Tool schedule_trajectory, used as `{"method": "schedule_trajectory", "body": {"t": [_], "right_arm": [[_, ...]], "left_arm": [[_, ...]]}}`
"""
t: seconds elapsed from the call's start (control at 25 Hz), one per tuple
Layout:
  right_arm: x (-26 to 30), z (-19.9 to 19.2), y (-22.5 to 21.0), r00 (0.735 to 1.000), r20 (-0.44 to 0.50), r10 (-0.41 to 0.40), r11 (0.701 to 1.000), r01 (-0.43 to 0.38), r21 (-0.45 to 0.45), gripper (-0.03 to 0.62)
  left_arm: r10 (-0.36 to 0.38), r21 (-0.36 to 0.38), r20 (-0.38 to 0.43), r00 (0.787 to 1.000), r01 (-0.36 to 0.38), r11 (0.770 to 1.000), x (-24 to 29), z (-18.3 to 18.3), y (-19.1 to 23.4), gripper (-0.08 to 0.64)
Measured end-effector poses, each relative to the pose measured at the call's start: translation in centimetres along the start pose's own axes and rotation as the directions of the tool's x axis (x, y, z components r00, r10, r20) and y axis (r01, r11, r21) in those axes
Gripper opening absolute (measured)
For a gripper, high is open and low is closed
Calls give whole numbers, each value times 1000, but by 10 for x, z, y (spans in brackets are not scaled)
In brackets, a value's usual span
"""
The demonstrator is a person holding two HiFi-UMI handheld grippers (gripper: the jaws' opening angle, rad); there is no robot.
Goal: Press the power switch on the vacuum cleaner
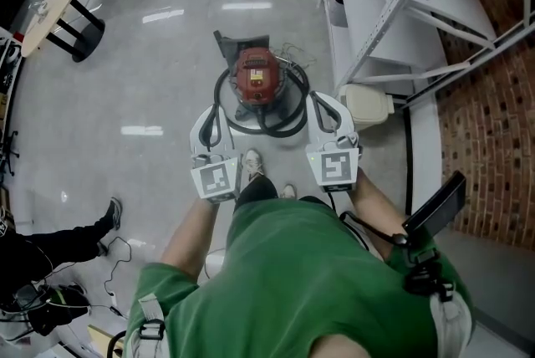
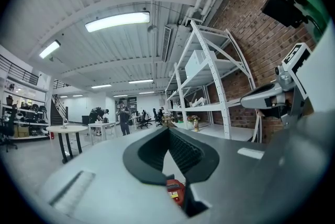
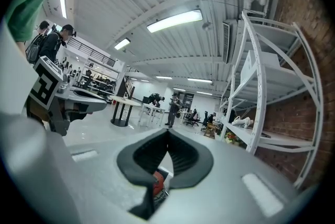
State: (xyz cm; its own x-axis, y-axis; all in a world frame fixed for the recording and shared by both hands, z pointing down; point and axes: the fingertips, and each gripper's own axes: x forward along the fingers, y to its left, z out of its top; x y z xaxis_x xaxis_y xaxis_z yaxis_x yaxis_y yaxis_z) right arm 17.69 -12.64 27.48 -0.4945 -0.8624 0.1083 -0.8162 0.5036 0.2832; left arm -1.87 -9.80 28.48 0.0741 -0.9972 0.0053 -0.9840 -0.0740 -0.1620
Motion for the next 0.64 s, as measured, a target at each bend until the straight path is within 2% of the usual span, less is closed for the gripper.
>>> {"method": "schedule_trajectory", "body": {"t": [0.64], "right_arm": [[3, -4, 5, 1000, -3, -9, 1000, 9, 27, 3]], "left_arm": [[-7, 2, 7, 1000, 7, 1000, 4, -1, 1, 6]]}}
